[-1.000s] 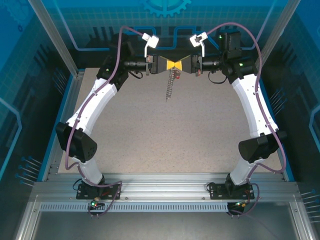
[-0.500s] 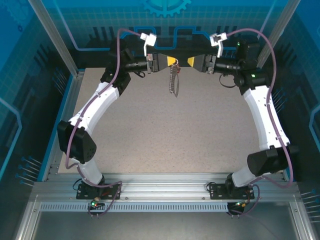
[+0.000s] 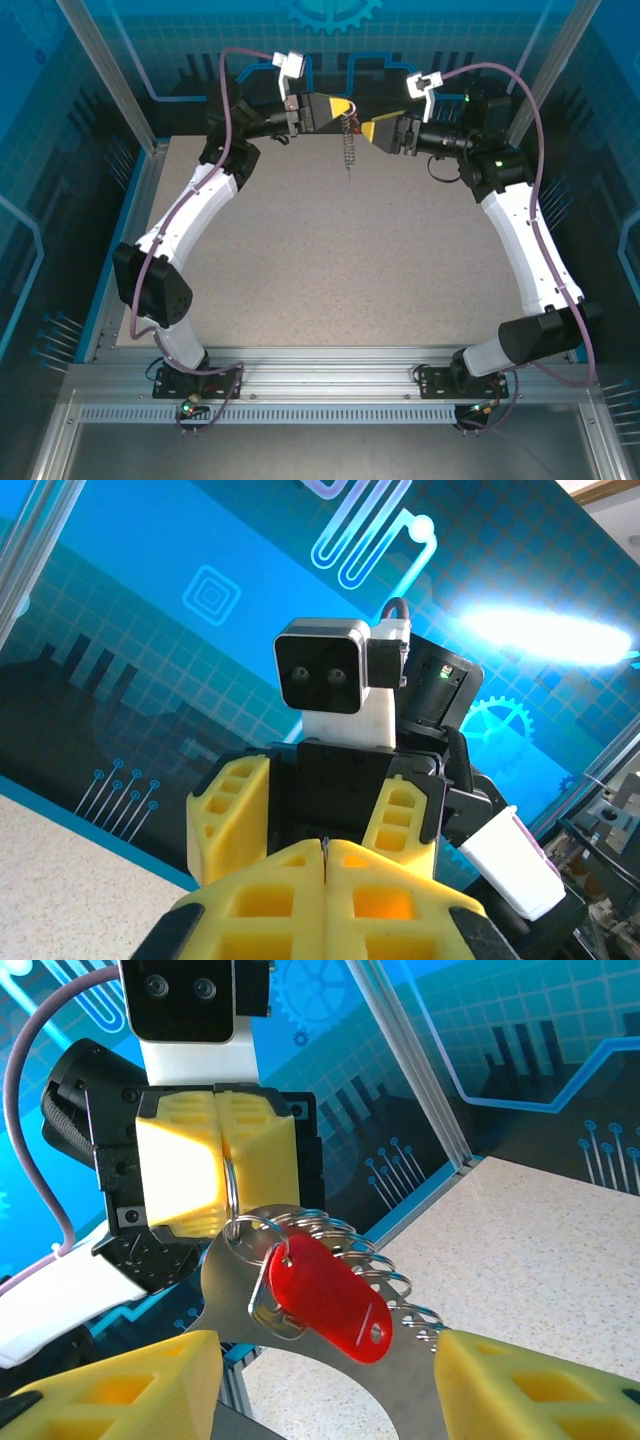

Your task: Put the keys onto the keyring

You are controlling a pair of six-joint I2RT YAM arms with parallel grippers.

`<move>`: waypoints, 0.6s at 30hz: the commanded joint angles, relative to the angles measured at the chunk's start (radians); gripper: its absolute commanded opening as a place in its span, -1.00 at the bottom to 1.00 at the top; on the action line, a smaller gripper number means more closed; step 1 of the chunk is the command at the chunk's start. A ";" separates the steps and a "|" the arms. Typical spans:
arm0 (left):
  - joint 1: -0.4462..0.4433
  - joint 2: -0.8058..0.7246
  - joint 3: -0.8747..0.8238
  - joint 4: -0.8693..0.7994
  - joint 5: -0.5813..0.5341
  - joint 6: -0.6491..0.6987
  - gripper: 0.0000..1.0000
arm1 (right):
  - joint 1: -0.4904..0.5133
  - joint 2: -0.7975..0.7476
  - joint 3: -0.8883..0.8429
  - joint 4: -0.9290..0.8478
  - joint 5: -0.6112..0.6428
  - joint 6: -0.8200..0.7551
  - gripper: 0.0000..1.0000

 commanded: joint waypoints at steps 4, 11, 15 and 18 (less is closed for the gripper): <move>0.000 -0.010 0.038 0.074 -0.017 -0.046 -1.00 | 0.034 0.027 0.038 0.022 0.006 -0.014 0.17; -0.002 -0.009 0.040 0.073 -0.015 -0.050 -1.00 | 0.065 0.075 0.085 0.021 0.006 -0.016 0.15; -0.002 -0.009 0.038 0.074 -0.017 -0.049 -1.00 | 0.070 0.101 0.109 0.022 0.004 -0.010 -0.09; -0.002 -0.009 0.034 0.073 -0.030 -0.042 -1.00 | 0.069 0.108 0.120 0.009 -0.009 -0.017 -0.52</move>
